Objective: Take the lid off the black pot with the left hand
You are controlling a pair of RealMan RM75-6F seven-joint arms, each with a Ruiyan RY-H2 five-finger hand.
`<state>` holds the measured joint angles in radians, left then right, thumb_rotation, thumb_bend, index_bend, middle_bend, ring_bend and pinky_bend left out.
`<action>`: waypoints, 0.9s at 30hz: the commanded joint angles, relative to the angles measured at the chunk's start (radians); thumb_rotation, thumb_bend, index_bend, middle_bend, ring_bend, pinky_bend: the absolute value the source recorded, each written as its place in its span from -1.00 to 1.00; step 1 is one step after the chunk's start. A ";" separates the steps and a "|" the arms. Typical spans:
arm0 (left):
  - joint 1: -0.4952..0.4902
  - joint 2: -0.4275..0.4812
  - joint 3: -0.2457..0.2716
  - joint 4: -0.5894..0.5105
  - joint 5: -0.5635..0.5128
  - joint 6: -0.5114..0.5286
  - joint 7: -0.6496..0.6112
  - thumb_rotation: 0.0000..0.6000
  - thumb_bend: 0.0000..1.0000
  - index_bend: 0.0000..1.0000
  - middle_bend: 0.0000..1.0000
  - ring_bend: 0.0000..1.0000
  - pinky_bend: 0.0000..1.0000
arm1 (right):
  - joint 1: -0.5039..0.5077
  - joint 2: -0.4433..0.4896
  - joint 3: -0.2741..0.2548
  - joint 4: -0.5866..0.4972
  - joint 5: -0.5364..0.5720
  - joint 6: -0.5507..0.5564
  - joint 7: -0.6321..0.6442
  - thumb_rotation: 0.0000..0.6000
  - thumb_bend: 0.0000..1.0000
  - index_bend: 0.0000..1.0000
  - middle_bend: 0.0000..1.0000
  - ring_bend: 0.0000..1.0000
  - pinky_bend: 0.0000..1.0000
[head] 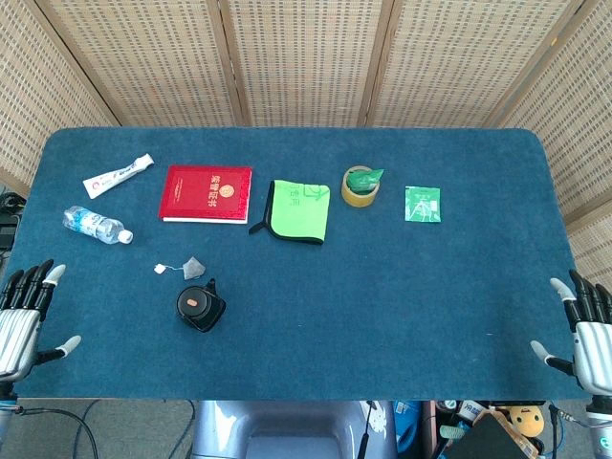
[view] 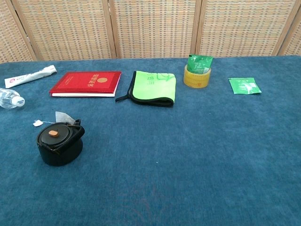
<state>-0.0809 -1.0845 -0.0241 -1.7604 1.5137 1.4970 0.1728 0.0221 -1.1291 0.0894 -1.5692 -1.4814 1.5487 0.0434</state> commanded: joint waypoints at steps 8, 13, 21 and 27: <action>-0.024 -0.004 0.000 0.020 0.030 -0.026 -0.047 1.00 -0.73 -1.00 -1.00 -1.00 -1.00 | -0.003 0.006 0.001 -0.005 0.000 0.003 0.011 1.00 -1.00 -1.00 -1.00 -1.00 -1.00; -0.127 0.000 -0.016 0.084 0.064 -0.157 -0.173 1.00 -0.73 -0.85 -1.00 -1.00 -1.00 | -0.002 0.008 0.006 0.000 0.015 -0.007 0.022 1.00 -1.00 -1.00 -1.00 -1.00 -1.00; -0.293 -0.042 -0.022 0.170 0.136 -0.347 -0.204 1.00 -0.67 -0.14 -1.00 -1.00 -1.00 | 0.007 0.004 0.014 0.012 0.041 -0.034 0.022 1.00 -1.00 -1.00 -1.00 -1.00 -1.00; -0.349 -0.074 -0.027 0.196 0.122 -0.416 -0.199 1.00 -0.59 -0.07 -1.00 -1.00 -1.00 | 0.011 0.000 0.016 0.019 0.051 -0.045 0.020 1.00 -1.00 -1.00 -1.00 -1.00 -1.00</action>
<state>-0.4193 -1.1498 -0.0487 -1.5721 1.6390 1.0920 -0.0292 0.0325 -1.1292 0.1047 -1.5507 -1.4312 1.5044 0.0633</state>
